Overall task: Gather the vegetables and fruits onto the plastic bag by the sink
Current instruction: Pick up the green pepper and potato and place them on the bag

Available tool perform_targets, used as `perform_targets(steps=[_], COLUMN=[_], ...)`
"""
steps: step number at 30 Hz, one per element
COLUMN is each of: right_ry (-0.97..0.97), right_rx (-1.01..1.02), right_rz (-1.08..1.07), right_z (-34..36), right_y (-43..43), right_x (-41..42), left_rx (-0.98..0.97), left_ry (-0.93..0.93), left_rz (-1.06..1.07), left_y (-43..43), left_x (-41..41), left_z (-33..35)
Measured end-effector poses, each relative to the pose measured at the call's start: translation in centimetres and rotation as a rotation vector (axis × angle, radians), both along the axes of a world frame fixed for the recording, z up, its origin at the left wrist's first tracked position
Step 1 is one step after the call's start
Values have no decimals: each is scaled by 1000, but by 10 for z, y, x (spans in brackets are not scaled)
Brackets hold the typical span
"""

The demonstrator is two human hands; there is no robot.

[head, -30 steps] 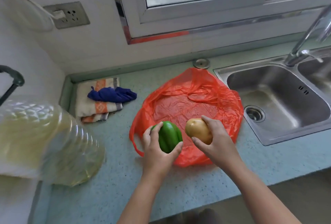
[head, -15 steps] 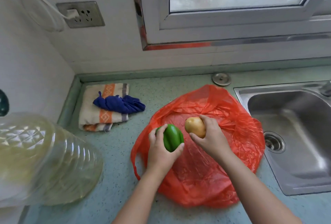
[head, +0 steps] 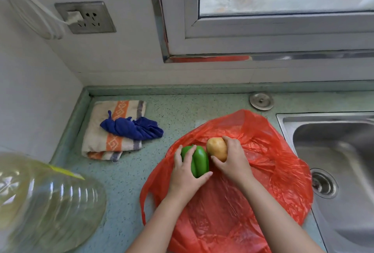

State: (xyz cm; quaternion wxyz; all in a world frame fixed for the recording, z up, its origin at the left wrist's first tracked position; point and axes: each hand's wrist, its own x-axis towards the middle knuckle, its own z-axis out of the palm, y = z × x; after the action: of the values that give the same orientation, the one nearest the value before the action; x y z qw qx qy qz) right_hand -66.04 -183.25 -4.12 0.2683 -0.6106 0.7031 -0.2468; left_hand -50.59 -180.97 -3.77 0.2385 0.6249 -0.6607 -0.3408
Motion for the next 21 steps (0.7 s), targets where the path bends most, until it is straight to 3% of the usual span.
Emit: perform_targets(steps=[21], right_ry=[47], right_rx=[-57], right_rz=[61], right_z=[0], right_y=[0], right_x=[-6], left_rx=[-123], left_ry=[-197], left_rz=[-51], left_y=[2], left_x=[-3], left_z=[-1])
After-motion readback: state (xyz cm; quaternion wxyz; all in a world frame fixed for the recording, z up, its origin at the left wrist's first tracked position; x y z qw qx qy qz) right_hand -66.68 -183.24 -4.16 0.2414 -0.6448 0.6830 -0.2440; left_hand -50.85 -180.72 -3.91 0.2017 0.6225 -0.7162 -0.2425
